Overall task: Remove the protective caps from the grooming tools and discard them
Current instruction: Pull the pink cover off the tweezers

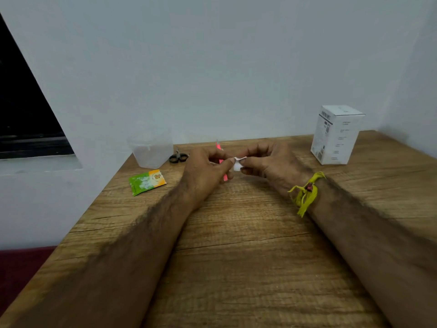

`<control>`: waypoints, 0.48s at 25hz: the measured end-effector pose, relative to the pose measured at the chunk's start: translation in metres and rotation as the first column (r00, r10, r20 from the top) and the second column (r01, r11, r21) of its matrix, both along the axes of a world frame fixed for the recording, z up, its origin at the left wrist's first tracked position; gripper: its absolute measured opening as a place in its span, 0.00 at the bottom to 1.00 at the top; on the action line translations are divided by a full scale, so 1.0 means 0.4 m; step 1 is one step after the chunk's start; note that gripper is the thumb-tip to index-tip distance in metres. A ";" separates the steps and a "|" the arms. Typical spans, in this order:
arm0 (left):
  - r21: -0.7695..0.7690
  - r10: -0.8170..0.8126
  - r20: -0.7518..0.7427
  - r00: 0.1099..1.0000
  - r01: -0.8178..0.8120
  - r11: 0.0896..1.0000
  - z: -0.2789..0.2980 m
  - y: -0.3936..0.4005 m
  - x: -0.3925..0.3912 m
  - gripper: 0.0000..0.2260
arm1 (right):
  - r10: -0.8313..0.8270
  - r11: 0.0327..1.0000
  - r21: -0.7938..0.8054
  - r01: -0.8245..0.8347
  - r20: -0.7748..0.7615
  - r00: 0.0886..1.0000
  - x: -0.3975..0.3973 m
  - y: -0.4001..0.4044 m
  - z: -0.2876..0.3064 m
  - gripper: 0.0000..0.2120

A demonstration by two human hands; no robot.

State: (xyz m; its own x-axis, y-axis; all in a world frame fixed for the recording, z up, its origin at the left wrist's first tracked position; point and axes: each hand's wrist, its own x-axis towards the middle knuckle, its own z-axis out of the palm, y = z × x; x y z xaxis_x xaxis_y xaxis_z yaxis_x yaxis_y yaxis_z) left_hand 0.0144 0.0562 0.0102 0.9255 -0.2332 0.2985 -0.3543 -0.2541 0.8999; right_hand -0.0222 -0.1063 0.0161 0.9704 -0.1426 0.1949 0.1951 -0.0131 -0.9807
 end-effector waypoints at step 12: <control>-0.191 -0.058 -0.237 0.970 0.012 0.982 0.006 -0.008 -0.015 0.02 | -0.027 0.995 -0.096 0.029 0.024 0.999 0.001 0.006 -0.006 0.08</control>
State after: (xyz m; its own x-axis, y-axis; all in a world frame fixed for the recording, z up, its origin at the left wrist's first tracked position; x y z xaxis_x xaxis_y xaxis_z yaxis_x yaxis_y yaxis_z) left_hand 0.0084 0.0532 0.0127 0.9676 -0.2279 0.1092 -0.1270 -0.0651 0.9898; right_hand -0.0219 -0.1040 0.0139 0.9615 -0.1490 0.2309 0.2154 -0.1135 -0.9699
